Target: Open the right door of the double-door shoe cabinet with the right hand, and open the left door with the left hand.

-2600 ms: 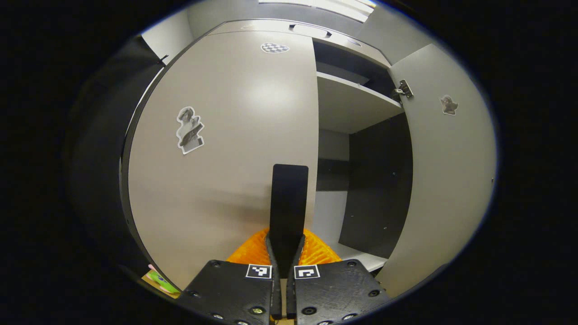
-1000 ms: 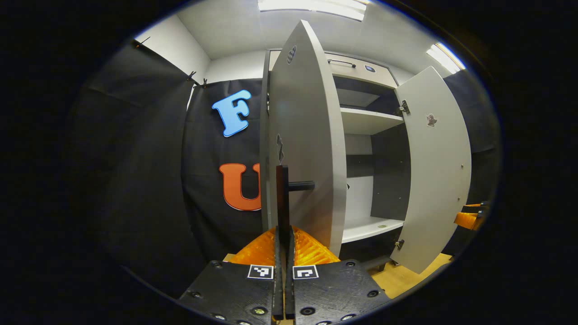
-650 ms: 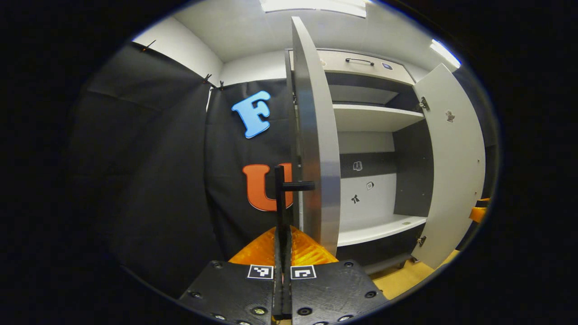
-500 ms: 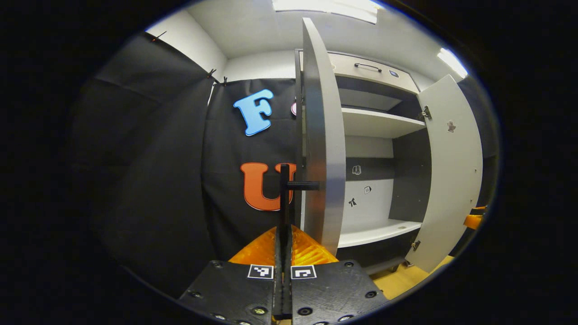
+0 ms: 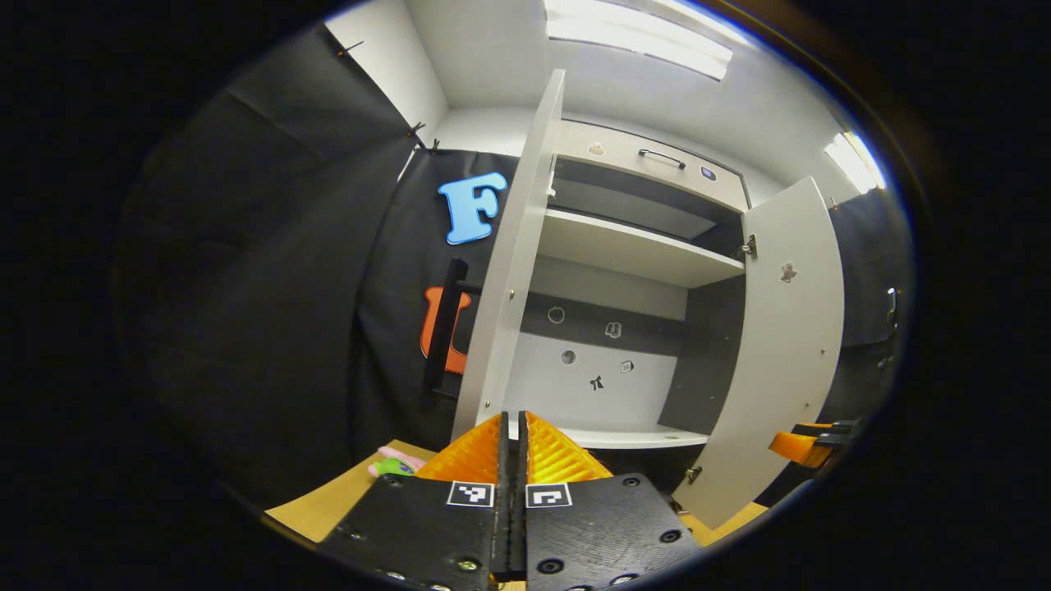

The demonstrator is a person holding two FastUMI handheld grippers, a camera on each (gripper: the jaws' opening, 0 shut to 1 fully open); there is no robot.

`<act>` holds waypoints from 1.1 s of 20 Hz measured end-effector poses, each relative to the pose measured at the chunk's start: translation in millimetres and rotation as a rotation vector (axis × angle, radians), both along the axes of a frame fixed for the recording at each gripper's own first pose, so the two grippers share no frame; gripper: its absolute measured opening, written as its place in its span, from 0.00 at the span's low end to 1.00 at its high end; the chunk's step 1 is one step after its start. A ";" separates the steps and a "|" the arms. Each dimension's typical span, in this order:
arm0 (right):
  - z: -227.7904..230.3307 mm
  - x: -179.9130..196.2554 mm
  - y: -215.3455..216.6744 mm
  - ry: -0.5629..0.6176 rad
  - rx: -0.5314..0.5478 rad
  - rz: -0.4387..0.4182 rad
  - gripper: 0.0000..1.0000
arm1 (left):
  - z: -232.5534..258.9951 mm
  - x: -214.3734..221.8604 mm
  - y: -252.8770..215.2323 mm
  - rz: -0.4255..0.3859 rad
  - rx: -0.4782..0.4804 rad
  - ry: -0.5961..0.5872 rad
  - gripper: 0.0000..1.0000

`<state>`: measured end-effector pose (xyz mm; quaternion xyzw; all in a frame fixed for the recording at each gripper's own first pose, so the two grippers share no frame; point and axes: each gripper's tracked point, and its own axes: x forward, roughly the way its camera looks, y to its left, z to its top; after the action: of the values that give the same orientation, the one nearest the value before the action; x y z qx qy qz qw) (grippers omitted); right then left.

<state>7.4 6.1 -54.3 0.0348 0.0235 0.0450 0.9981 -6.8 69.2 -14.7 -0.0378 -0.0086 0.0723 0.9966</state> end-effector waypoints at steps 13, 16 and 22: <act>9.7 -24.6 -28.1 -0.078 -0.024 -0.080 0.80 | -32.5 18.1 -111.2 -0.229 0.003 0.064 0.95; 15.0 -26.4 -27.0 -0.103 -0.015 -0.076 0.80 | -31.6 20.4 -102.8 -0.202 0.002 0.064 0.95; 14.9 -24.8 -26.9 -0.103 -0.015 -0.079 0.79 | -35.1 19.6 -99.1 -0.177 0.055 0.082 0.95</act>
<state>-17.5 -20.9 -39.4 0.0259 -0.0290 0.0071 0.9992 12.8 -29.9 -49.8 -0.0083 0.0333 -0.0149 0.9993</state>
